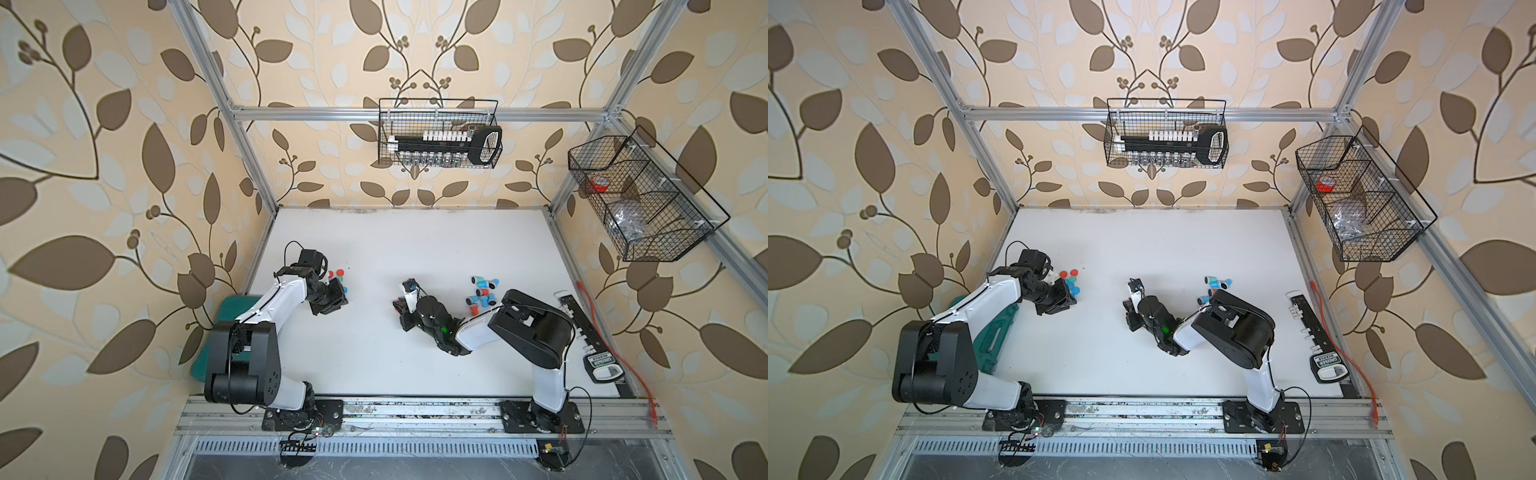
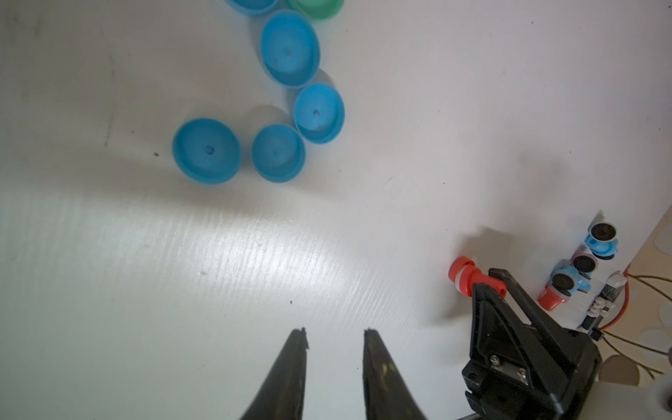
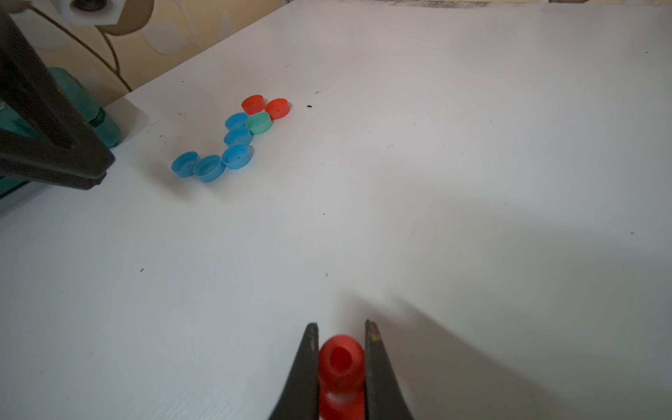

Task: Close the stamp cap
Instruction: Close the cover of the stamp.

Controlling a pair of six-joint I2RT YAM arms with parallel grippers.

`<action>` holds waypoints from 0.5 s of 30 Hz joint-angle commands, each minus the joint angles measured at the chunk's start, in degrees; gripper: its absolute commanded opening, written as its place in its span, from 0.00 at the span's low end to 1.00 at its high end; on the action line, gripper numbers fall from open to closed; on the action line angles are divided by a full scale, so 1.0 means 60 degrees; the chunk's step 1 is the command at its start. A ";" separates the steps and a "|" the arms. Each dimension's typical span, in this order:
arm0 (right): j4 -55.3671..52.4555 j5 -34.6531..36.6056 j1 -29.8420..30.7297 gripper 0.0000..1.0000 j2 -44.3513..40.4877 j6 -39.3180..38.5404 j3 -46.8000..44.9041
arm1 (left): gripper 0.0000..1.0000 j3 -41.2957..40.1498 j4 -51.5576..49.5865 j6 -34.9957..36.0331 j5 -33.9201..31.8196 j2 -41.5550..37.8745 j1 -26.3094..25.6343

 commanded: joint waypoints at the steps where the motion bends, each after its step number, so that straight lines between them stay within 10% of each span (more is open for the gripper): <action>1: -0.0159 0.0023 -0.0065 0.00 0.0221 -0.0114 0.0340 | 0.29 -0.0107 0.0033 -0.0131 -0.0103 -0.0183 0.0120; 15: -0.0136 0.0073 -0.0054 0.00 0.0298 -0.0010 0.0011 | 0.30 -0.0105 0.0097 -0.0124 -0.0097 -0.0079 0.0118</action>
